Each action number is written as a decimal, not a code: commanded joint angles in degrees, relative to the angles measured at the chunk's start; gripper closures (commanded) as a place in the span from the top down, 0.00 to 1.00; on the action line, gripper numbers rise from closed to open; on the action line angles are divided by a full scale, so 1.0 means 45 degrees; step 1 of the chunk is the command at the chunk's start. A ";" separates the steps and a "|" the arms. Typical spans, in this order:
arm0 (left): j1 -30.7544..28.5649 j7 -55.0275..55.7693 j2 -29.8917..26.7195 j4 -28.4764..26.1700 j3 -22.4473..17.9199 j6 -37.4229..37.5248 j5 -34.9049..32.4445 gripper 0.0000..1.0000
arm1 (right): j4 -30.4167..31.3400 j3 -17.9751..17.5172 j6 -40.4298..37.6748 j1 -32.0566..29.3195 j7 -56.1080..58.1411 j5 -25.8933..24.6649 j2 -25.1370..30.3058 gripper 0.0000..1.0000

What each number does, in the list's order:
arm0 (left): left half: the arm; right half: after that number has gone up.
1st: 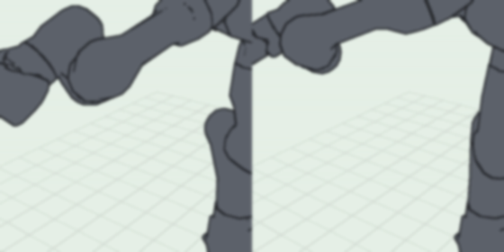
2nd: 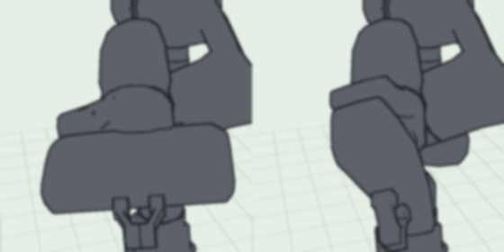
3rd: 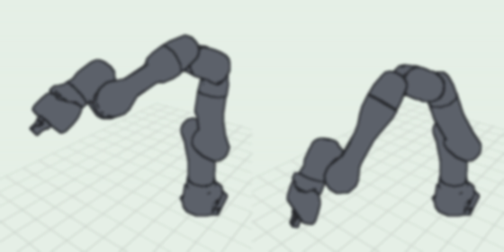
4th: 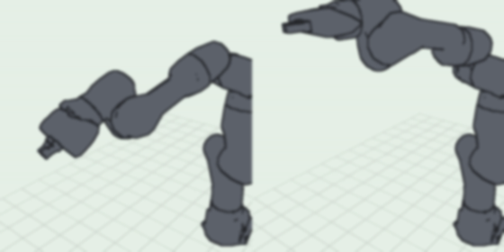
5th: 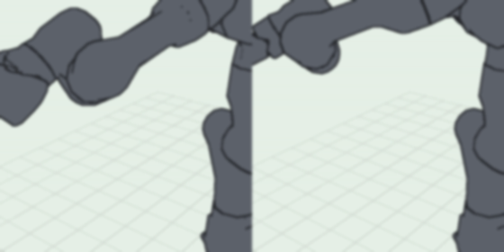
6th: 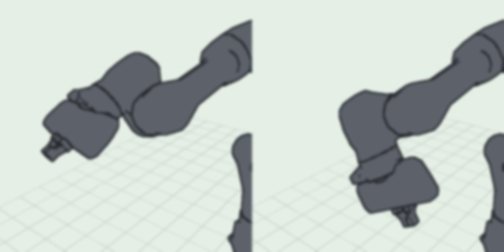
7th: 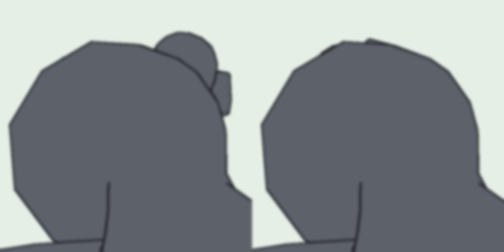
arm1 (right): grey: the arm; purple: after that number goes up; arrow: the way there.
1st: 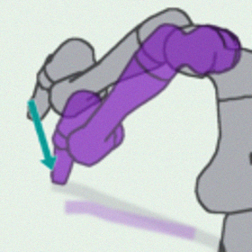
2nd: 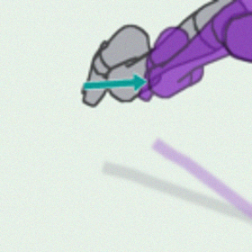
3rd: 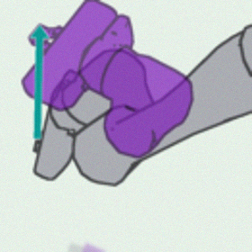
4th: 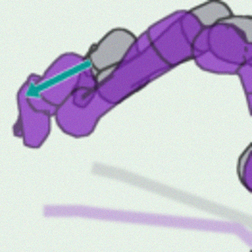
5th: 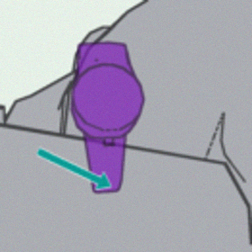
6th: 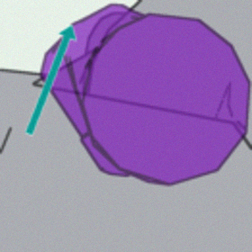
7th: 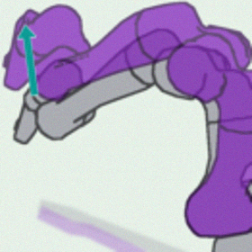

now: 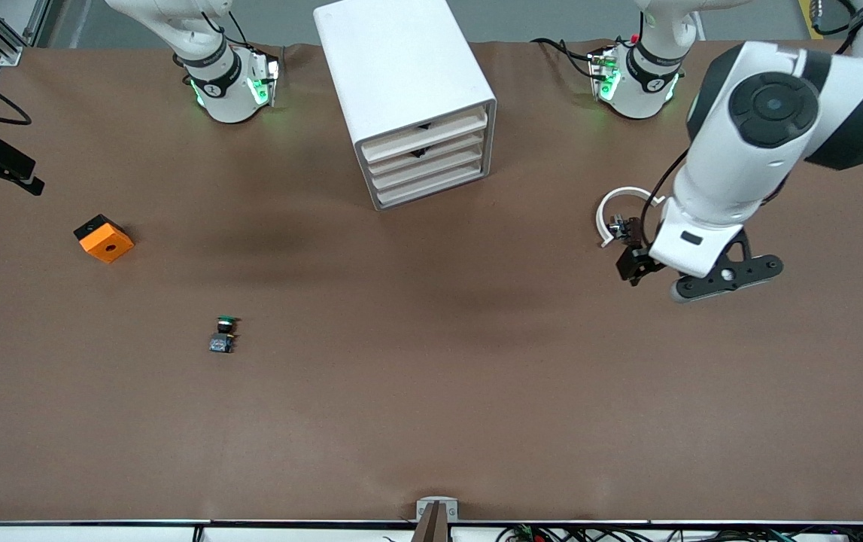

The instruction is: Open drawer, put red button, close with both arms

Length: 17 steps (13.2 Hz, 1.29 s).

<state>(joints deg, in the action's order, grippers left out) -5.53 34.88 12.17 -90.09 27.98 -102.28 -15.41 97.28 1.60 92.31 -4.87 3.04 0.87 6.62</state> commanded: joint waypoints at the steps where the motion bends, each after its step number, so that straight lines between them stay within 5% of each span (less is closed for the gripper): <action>1: -0.0448 -0.1264 -0.0633 -0.0020 0.0129 0.0813 0.0045 1.00 | 0.0375 -0.0081 0.0131 -0.0110 0.0047 0.0120 0.0385 1.00; 4: -0.0996 -0.3309 -0.1607 -0.0040 -0.0278 0.1360 0.1192 1.00 | 0.0375 -0.0081 0.0150 -0.0110 0.0047 0.0139 0.0385 1.00; 8: -0.0065 -0.6436 -0.2936 -0.0430 -0.2872 0.2315 0.2758 1.00 | 0.0375 -0.0081 0.0131 -0.0110 0.0047 0.0139 0.0385 1.00; 14: 0.1363 -0.7693 -0.4517 -0.1344 -0.5355 0.3608 0.3384 1.00 | 0.0375 -0.0081 0.0112 -0.0110 0.0047 0.0139 0.0385 1.00; 17: 0.1737 -0.7790 -0.5417 -0.2244 -0.5789 0.3608 0.3424 1.00 | 0.0375 -0.0101 0.0073 -0.0110 0.0028 0.0139 0.0385 1.00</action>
<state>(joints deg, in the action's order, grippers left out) 1.02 0.84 -7.97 -95.75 3.15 -85.67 -0.80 97.34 1.56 92.33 -4.87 3.04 0.87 6.68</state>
